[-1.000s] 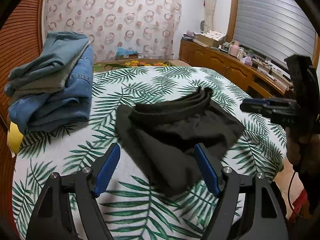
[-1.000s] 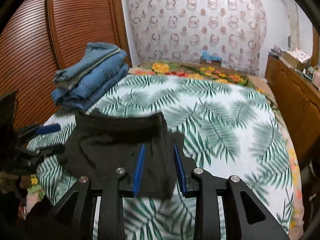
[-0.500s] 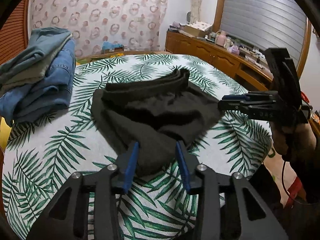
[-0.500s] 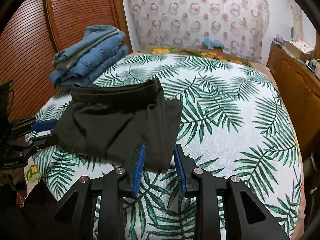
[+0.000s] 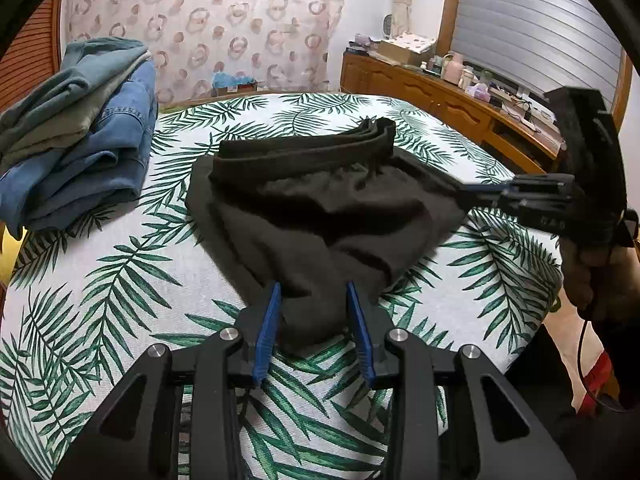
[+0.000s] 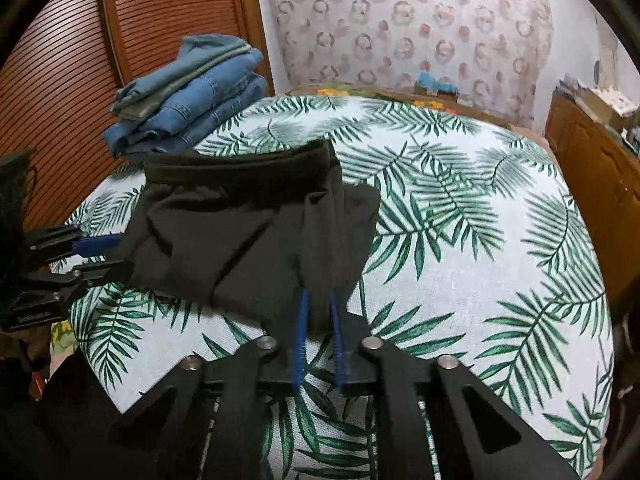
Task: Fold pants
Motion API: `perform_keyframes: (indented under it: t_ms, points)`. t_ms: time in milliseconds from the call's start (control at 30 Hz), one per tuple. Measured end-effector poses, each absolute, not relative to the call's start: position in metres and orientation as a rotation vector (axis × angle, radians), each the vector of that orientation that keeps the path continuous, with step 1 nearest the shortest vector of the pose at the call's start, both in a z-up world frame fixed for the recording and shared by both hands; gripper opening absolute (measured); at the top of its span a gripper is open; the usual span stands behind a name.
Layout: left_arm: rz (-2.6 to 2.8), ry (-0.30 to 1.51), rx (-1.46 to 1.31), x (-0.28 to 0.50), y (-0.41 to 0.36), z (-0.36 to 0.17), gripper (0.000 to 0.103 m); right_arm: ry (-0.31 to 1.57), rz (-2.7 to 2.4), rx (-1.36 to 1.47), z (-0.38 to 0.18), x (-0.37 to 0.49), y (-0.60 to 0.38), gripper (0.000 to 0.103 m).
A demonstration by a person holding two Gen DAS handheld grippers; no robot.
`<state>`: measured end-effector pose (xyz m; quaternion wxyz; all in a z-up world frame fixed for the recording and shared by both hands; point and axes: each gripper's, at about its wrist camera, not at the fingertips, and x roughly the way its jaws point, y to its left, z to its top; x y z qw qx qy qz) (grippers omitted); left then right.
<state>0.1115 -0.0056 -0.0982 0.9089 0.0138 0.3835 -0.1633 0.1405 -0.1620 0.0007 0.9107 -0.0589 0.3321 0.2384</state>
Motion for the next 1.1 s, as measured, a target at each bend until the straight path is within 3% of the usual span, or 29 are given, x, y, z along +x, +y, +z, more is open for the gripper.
perform_keyframes:
  t_ms: [200, 367, 433, 1100]
  points:
    - [-0.336, 0.786, 0.035, 0.111, -0.006, -0.100, 0.036, 0.654, 0.469, -0.044, 0.006, 0.139, -0.186, 0.005]
    - [-0.322, 0.759, 0.033, 0.108, -0.003, -0.098, 0.012, 0.648, 0.451, -0.073, 0.001, 0.137, -0.180, 0.005]
    - [-0.310, 0.742, 0.037, 0.106, -0.001, -0.093, 0.010, 0.641, 0.450, -0.065, 0.004, 0.137, -0.182, 0.005]
    - [-0.336, 0.726, 0.019, 0.071, 0.011, -0.074, 0.009, 0.657, 0.522, -0.084, 0.012, 0.079, -0.191, 0.005]
